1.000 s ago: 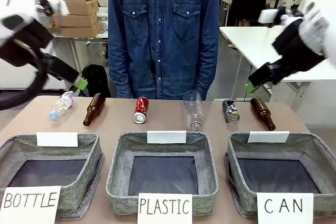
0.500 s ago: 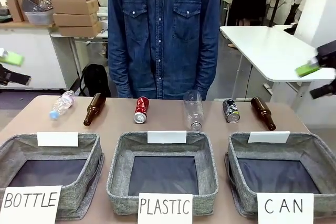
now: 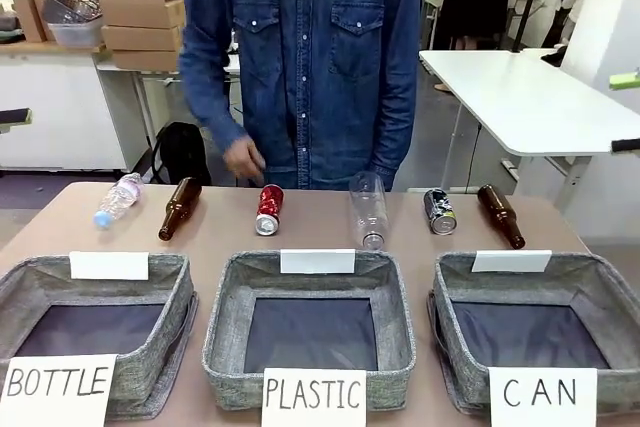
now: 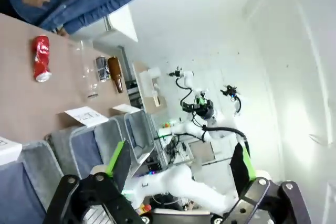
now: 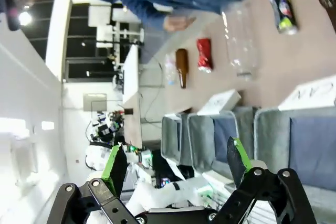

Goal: Sort the can waste into the basket.
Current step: Pick up the can waste from the table and place it in the right Fabric basket.

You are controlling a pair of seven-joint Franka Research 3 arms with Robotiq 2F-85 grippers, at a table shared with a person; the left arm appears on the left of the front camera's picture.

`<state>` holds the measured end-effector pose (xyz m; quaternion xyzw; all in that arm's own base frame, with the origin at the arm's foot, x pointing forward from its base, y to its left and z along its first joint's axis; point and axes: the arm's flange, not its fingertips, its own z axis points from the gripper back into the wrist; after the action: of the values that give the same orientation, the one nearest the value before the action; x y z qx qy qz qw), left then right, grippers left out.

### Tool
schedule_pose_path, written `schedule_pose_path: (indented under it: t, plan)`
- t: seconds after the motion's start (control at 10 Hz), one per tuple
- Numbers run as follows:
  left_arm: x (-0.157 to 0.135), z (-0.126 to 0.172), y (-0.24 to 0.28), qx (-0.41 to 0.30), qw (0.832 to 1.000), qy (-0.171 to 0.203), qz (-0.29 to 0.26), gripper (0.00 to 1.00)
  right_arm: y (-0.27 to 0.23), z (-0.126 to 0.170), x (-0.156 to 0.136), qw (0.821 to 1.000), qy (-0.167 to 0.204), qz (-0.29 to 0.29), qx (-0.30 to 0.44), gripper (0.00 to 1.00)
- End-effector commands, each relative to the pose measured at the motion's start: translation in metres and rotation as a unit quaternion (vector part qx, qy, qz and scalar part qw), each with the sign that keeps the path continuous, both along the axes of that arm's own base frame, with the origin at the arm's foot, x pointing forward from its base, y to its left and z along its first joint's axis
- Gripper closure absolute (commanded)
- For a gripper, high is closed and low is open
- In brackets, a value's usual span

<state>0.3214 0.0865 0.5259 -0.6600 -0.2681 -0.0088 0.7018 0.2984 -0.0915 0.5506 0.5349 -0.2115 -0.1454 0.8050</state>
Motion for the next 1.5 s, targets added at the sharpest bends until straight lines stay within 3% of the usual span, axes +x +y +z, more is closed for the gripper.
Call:
schedule_pose_path:
  t: [0.0,0.1,0.2,0.7,0.9,1.2,1.4]
  plan:
    - [-0.038,-0.015,-0.044,0.113,0.993,-0.009,0.036,0.00,0.039,-0.024,-0.016,0.992,-0.102,-0.017,-0.069,0.00]
    - [-0.036,-0.009,-0.070,0.312,0.947,0.048,0.067,0.00,0.000,0.000,0.000,1.000,0.000,0.000,0.000,0.00]
    - [-0.002,-0.005,-0.008,0.038,0.999,0.000,0.012,0.00,0.000,0.000,0.000,1.000,0.000,0.000,0.000,0.00]
    - [-0.002,-0.005,-0.008,0.038,0.999,0.000,0.012,0.00,0.000,0.000,0.000,1.000,0.000,0.000,0.000,0.00]
    - [-0.002,0.000,-0.007,0.080,0.996,0.020,0.023,0.00,0.000,0.000,0.000,1.000,0.000,0.000,0.000,0.00]
    - [0.045,-0.013,-0.036,0.116,0.991,0.065,-0.031,0.00,0.000,0.000,0.000,1.000,0.000,0.000,0.000,0.00]
    - [0.047,-0.003,-0.022,0.108,0.992,0.062,-0.021,0.00,0.000,0.000,0.000,1.000,0.000,0.000,0.000,0.00]
